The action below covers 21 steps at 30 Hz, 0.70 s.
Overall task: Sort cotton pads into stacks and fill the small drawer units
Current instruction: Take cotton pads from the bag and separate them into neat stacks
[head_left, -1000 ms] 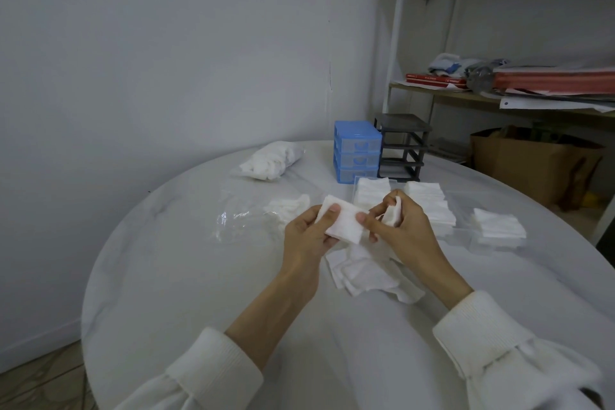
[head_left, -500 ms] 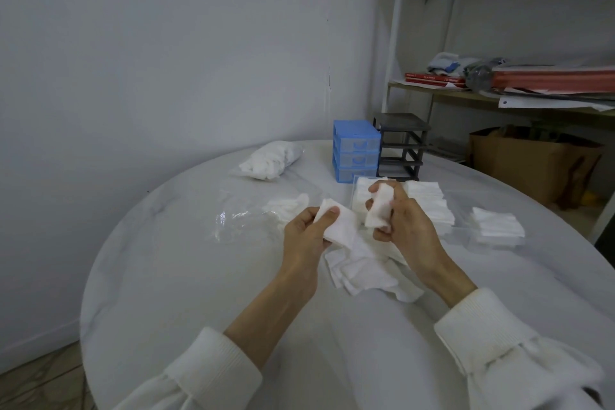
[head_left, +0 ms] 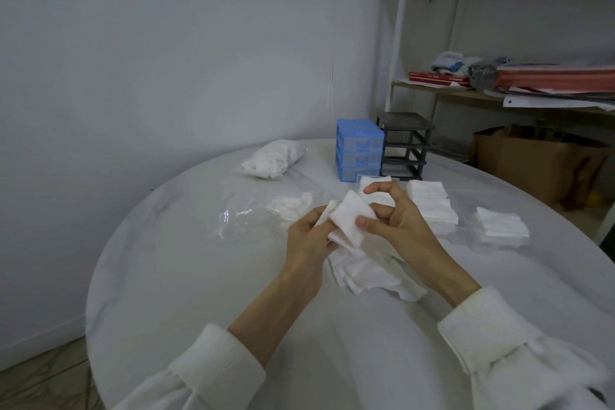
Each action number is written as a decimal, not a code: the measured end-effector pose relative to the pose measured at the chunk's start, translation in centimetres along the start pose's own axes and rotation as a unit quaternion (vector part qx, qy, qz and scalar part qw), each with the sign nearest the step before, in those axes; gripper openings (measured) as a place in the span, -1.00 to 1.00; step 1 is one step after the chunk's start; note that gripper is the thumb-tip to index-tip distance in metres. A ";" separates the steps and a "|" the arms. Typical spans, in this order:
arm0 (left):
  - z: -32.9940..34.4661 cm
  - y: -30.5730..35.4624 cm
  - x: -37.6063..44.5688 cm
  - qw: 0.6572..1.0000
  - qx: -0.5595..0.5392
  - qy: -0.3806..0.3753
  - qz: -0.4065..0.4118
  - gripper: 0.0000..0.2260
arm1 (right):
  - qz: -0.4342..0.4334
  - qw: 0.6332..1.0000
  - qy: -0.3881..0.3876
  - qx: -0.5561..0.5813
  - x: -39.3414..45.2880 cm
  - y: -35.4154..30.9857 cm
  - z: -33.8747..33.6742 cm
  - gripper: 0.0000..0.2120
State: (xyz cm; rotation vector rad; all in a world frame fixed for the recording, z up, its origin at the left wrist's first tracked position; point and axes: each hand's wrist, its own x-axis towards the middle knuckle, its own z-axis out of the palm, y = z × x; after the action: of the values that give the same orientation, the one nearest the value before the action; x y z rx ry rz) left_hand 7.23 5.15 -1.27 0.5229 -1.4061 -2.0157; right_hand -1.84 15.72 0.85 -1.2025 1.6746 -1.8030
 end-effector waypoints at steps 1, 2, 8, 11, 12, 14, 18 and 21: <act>0.0 0.0 0.0 1.000 -0.002 -0.004 -0.006 -0.87 | 0.004 1.000 -0.006 0.010 0.1 0.1 0.0 -0.70; 0.0 0.0 0.0 1.000 -0.003 -0.008 -0.012 -0.87 | 0.003 1.000 -0.010 0.013 0.1 0.2 0.0 -0.71; 0.2 0.0 0.0 0.999 -0.037 -0.023 -0.028 -0.80 | -0.018 0.999 0.009 -0.043 0.2 0.4 0.0 -0.57; 0.3 0.1 0.1 0.996 -0.068 -0.029 -0.043 -0.76 | -0.020 0.998 0.031 -0.045 0.3 0.4 0.0 -0.50; 0.4 0.2 0.1 0.995 -0.076 -0.033 -0.046 -0.77 | -0.020 0.998 0.040 -0.048 0.3 0.5 0.0 -0.49; 0.5 0.3 0.0 0.994 -0.091 -0.038 -0.050 -0.80 | -0.022 0.997 0.060 -0.053 0.4 0.8 -0.1 -0.49; 0.4 0.4 0.0 0.991 -0.115 -0.037 -0.054 -0.82 | -0.021 0.994 0.079 -0.068 0.6 1.2 -0.2 -0.52; 0.4 0.6 0.0 0.988 -0.132 -0.031 -0.072 -0.82 | -0.027 0.993 0.083 -0.079 0.5 1.4 -0.1 -0.56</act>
State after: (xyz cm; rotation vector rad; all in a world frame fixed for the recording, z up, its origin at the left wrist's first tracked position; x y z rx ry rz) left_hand 7.11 5.31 -0.58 0.4576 -1.1396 -2.3085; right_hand -2.57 15.16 -0.26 -1.2011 1.9263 -1.8779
